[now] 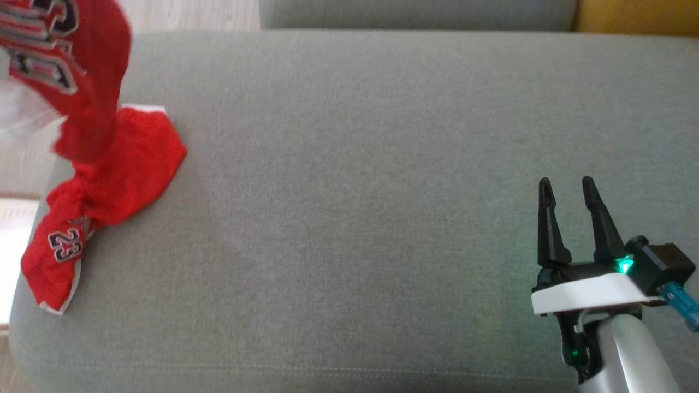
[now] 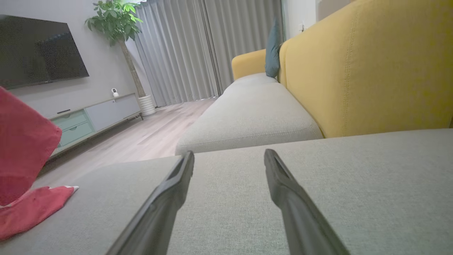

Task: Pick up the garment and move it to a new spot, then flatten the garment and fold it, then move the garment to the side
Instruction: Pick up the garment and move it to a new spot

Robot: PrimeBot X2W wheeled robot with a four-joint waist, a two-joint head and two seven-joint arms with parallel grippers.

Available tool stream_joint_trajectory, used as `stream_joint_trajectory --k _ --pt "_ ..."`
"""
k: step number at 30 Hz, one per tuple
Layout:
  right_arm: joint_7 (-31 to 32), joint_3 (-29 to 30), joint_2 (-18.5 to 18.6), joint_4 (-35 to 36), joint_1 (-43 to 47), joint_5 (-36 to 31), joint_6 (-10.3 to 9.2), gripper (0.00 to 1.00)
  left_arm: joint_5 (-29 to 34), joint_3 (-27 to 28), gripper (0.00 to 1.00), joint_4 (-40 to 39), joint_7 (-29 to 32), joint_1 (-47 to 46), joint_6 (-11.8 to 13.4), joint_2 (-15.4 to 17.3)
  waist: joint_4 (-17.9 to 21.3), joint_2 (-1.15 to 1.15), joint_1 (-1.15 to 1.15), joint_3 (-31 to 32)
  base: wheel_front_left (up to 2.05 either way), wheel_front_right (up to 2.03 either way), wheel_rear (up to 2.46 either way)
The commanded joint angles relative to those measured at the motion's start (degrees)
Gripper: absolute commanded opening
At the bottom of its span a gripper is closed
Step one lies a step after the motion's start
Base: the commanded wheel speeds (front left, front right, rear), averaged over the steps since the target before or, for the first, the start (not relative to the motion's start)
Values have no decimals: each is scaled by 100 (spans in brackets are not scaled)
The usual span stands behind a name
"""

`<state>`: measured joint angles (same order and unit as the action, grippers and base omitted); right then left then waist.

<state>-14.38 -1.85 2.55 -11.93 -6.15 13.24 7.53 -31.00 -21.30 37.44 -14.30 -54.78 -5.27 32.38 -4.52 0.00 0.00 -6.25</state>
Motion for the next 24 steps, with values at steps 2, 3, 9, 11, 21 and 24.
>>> stream_joint_trajectory --k 2,3,9,11,21,24 --pt "-62 -163 32 157 -29 77 -4 100 50 189 0 -573 -66 -214 88 243 187 0 0 236 0 0 0" --pt "-62 -164 32 156 -23 100 -4 100 54 171 0 -775 -54 -168 112 230 237 0 0 285 0 0 0" --pt "-62 -180 32 183 -8 200 -4 100 -23 -24 0 -1982 375 173 253 91 580 0 0 483 0 0 0" --pt "-62 -234 32 216 -6 228 -4 100 -98 -113 0 -2376 576 326 280 26 732 0 0 502 0 0 0" --pt "-62 -543 32 582 -28 448 -4 100 -182 -674 0 -3706 1184 954 366 -211 1673 0 0 306 0 0 0" --pt "-62 -676 32 729 -44 495 -4 100 -113 -953 0 -3829 1247 1079 290 -312 2054 0 0 190 0 0 0"
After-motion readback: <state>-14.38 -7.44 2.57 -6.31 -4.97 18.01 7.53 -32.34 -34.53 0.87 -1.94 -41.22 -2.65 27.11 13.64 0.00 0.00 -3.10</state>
